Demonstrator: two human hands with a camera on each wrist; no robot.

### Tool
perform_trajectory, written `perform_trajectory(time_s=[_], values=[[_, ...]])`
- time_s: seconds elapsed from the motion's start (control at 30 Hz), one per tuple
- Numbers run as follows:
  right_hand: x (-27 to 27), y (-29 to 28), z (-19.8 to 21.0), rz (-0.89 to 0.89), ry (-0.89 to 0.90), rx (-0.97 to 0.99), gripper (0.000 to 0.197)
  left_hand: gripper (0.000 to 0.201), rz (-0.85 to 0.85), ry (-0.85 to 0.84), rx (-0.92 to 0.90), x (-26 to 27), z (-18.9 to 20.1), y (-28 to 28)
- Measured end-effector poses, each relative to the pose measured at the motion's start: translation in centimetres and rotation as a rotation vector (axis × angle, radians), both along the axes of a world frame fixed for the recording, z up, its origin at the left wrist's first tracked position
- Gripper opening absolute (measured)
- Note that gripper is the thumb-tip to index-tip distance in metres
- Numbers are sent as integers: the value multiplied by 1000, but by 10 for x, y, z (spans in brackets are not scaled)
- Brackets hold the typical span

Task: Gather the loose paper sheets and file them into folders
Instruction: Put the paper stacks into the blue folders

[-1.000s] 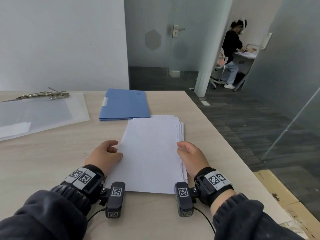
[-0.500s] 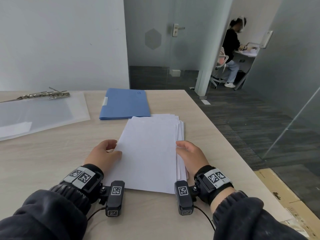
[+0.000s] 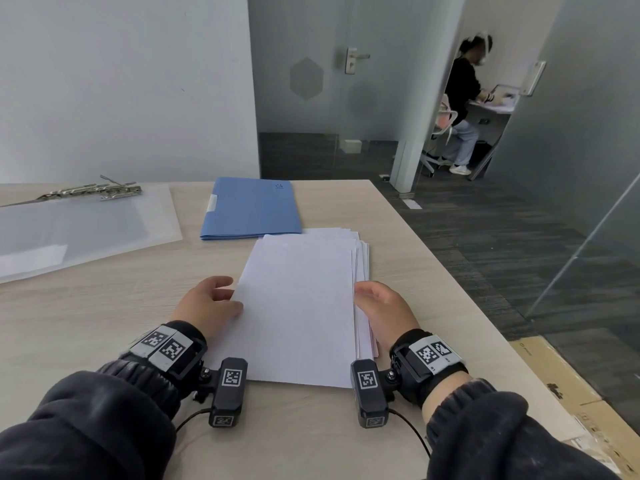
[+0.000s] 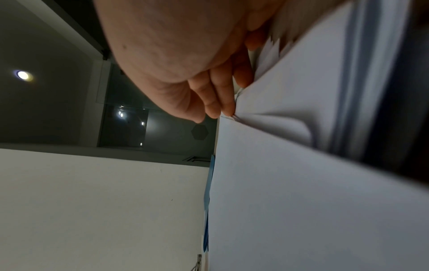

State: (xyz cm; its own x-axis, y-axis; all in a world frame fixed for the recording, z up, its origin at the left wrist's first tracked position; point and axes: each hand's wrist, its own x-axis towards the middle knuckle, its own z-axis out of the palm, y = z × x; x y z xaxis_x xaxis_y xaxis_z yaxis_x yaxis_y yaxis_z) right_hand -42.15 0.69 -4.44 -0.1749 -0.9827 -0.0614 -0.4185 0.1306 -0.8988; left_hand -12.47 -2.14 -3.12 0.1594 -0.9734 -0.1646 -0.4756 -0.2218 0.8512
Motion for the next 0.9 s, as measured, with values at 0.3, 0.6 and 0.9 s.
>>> perform_trajectory(time_s=[0.3,0.6,0.9], values=[[0,-4,-1,14,9,29,31,47,28,63,-38,0,1,4],[0,-4,0,55,34,45,40,50,9,259,115,10,18,-6],[1,-4,0,58,61,38,38,37,49,271,111,33,15,-7]])
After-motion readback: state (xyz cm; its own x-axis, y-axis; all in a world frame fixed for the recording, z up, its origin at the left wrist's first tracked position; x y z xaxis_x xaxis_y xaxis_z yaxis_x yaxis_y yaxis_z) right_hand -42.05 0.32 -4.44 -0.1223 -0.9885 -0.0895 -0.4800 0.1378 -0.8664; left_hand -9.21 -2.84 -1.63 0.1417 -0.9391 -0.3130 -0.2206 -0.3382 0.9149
